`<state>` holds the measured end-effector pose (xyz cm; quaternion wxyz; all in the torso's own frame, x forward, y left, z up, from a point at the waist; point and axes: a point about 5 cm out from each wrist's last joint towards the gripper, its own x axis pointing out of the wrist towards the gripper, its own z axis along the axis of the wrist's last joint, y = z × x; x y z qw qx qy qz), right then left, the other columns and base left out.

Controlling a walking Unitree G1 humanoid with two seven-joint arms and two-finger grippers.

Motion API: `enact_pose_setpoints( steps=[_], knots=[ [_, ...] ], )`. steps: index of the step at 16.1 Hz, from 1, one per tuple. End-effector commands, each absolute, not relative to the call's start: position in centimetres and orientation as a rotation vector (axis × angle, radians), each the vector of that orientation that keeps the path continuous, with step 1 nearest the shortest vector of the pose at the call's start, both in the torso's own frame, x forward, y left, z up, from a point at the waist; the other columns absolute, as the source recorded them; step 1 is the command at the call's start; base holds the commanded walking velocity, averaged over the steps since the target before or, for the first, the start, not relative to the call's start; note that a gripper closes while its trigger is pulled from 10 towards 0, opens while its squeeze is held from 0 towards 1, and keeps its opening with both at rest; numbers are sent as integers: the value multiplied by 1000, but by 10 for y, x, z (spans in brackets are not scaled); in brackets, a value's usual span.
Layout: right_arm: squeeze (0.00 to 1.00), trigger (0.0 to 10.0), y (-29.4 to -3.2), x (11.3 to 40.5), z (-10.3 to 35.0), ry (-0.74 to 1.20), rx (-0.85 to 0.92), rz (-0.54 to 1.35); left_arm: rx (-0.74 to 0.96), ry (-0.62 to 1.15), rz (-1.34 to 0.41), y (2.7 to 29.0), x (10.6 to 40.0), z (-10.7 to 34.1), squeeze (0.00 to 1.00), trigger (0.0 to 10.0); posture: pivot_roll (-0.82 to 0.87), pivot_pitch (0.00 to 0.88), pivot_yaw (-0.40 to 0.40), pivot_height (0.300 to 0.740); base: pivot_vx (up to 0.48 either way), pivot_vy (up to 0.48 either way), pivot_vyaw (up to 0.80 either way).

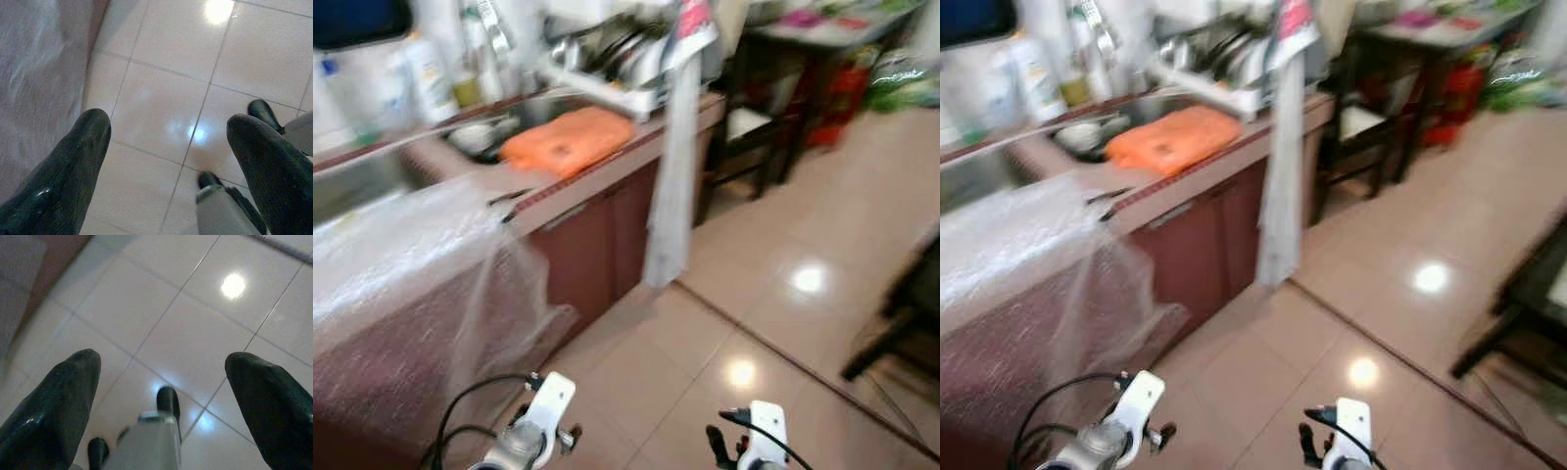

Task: Kitchen organization

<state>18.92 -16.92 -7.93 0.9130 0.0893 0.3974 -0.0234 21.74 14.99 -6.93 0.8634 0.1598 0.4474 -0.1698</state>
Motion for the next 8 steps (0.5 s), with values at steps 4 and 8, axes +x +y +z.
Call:
enact_pose_setpoints(
  steps=[4, 8],
  knots=[
    [0, 10000, -167, 176, -86, 851, 180, -47, 348, 976, -351, 160, 211, -72, 0, 10000, -122, 0, 68, 740, 0, 0, -600],
    [0, 10000, -173, 159, -93, 910, 111, -16, 360, 975, -367, 161, 210, -73, 0, 10000, -128, 0, 67, 740, 0, 0, 0]
  ],
)
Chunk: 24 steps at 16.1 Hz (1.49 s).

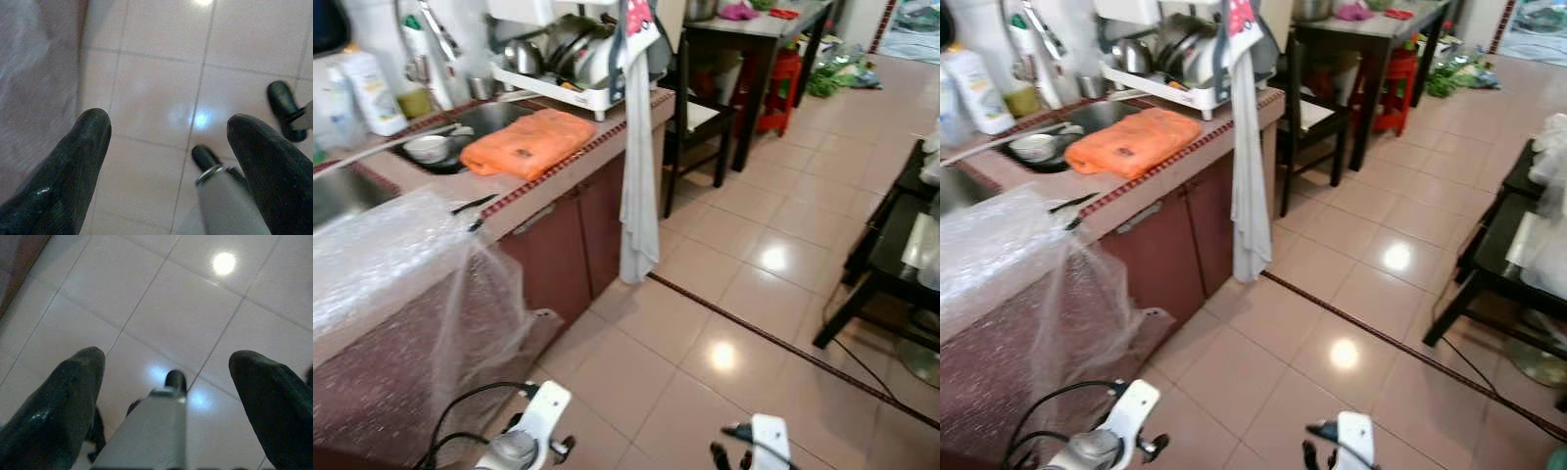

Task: Kitchen organization

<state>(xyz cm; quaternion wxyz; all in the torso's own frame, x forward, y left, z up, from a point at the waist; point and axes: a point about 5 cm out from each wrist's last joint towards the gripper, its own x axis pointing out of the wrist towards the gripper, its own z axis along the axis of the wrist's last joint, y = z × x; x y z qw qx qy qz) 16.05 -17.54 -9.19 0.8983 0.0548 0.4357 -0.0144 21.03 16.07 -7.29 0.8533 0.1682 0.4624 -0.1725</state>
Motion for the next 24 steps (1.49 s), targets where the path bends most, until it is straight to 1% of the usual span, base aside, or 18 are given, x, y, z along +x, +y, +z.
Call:
enact_pose_setpoints(
  steps=[1, 3, 6, 9, 13, 20, 23, 24],
  knots=[
    [0, 10000, -174, 154, -95, 924, 94, -4, 360, 973, -370, 160, 212, -72, 0, 10000, -130, 0, 67, 740, 0, 0, 0],
    [0, 10000, -175, 150, -96, 940, 78, 3, 370, 970, -384, 158, 213, -72, 0, 10000, -134, 0, 69, 740, 0, -127, 0],
    [0, 10000, -172, 151, -96, 937, 70, 12, 396, 965, -403, 157, 215, -70, 0, 10000, -139, 0, 78, 740, 0, -290, 0],
    [0, 10000, -169, 151, -96, 940, 53, 29, 408, 965, -409, 158, 216, -70, 0, 10000, -141, 0, 82, 740, 0, -480, 0],
    [0, 10000, -173, 146, -98, 951, 41, 24, 450, 960, -428, 160, 217, -69, 0, 10000, -144, 0, 87, 740, 0, -480, 0],
    [0, 10000, -175, 145, -98, 953, 24, 22, 458, 970, -447, 157, 215, -70, 0, 10000, -152, 0, 94, 740, 0, -480, 0],
    [0, 10000, -174, 143, -99, 958, 24, 23, 467, 976, -447, 158, 214, -71, 0, 10000, -153, 0, 93, 740, 0, -331, 0],
    [0, 10000, -174, 142, -99, 960, 21, 25, 470, 977, -446, 158, 213, -71, 0, 10000, -153, 0, 93, 740, 0, 0, 0]
  ],
)
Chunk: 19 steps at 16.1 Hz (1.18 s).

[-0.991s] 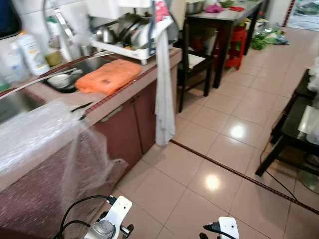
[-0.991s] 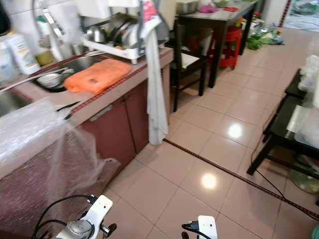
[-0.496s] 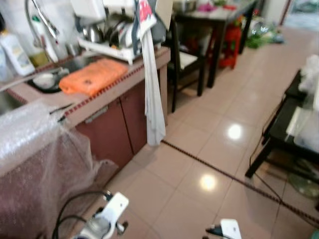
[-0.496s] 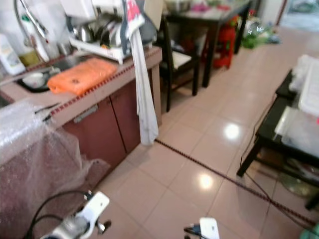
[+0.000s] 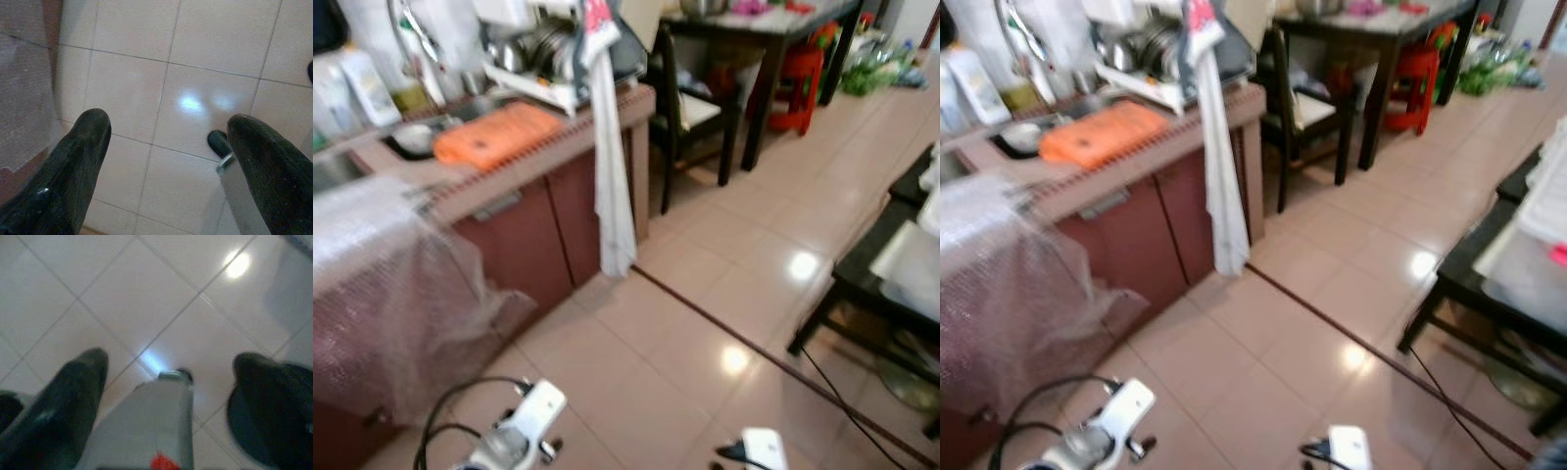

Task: Kitchen organization

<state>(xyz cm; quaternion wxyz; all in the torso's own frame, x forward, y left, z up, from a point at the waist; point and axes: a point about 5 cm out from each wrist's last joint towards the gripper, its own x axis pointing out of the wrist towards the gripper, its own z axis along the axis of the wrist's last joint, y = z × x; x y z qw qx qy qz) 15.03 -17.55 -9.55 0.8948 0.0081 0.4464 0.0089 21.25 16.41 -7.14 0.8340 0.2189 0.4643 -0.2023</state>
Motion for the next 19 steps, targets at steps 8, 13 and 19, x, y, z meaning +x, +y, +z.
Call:
enact_pose_setpoints(
  steps=[8, 13, 19],
  knots=[
    [0, 10000, -179, 144, -98, 949, -22, 37, 432, 966, -391, 158, 216, -70, 0, 10000, -175, 0, 85, 740, 0, 0, 0],
    [0, 10000, -177, 145, -98, 949, -25, 37, 447, 978, -415, 160, 213, -72, 0, 10000, -174, 0, 92, 740, 0, 0, 0],
    [0, 10000, -175, 145, -98, 952, -30, 47, 452, 998, -425, 160, 204, -76, 0, 10000, -171, 0, 90, 740, 181, 0, 0]
  ],
)
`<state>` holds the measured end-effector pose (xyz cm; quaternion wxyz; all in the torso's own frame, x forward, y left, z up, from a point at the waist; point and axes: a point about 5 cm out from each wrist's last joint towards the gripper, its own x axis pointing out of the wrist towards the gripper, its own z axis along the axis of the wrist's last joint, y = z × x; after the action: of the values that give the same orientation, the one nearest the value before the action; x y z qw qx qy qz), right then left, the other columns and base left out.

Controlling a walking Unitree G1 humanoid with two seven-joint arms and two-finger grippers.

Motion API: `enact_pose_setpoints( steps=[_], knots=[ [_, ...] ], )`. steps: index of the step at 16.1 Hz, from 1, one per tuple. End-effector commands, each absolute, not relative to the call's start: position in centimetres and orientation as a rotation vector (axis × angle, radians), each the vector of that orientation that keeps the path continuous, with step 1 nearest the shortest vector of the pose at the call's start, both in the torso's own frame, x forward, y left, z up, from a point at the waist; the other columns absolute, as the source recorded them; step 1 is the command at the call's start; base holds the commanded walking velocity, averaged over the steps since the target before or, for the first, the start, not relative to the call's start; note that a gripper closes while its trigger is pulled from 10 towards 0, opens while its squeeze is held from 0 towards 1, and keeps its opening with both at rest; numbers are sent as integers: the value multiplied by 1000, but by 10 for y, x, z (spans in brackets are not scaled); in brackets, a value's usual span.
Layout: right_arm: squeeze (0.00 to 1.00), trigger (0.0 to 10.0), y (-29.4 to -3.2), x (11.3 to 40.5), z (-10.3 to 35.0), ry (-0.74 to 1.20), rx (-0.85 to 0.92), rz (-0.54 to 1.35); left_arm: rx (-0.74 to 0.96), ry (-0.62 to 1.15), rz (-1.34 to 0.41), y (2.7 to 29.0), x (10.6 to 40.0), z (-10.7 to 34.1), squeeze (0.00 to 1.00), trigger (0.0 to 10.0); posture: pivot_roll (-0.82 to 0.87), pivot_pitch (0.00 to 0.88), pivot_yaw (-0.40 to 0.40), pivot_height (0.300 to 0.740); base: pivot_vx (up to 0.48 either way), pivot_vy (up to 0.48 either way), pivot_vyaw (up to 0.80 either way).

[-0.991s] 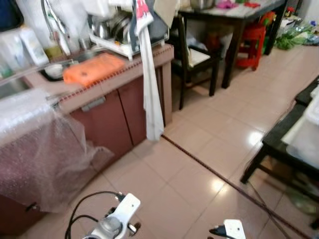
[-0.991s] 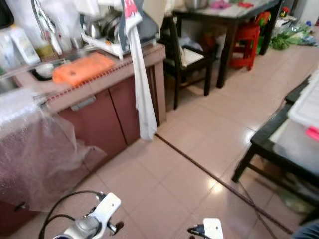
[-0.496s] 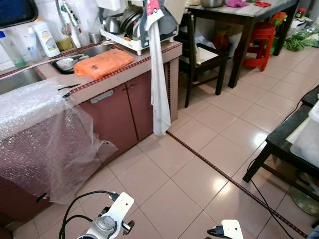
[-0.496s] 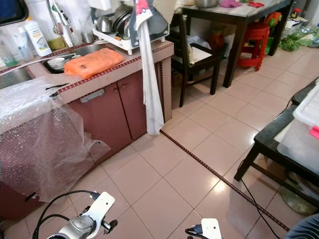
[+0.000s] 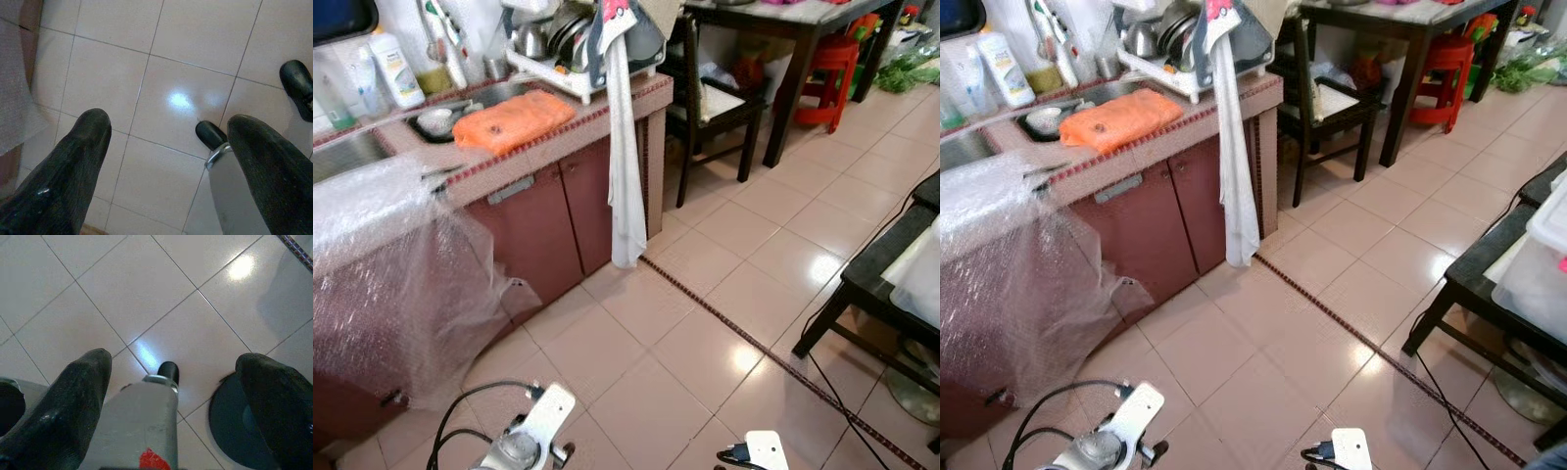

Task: Kitchen organization

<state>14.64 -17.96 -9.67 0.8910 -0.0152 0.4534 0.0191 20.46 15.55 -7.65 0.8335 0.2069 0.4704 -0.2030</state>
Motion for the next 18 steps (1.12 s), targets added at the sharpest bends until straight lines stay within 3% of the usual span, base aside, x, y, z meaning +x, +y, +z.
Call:
enact_pose_setpoints(
  steps=[1, 18],
  knots=[
    [0, 10000, -175, 145, -98, 953, -30, 46, 452, 998, -427, 160, 204, -77, 0, 10000, -171, 0, 90, 740, 285, 0, 0],
    [0, 10000, -180, 144, -98, 961, -54, 62, 459, 1021, -419, 161, 195, -82, 0, 10000, -161, 0, 68, 740, 354, 0, 0]
  ],
)
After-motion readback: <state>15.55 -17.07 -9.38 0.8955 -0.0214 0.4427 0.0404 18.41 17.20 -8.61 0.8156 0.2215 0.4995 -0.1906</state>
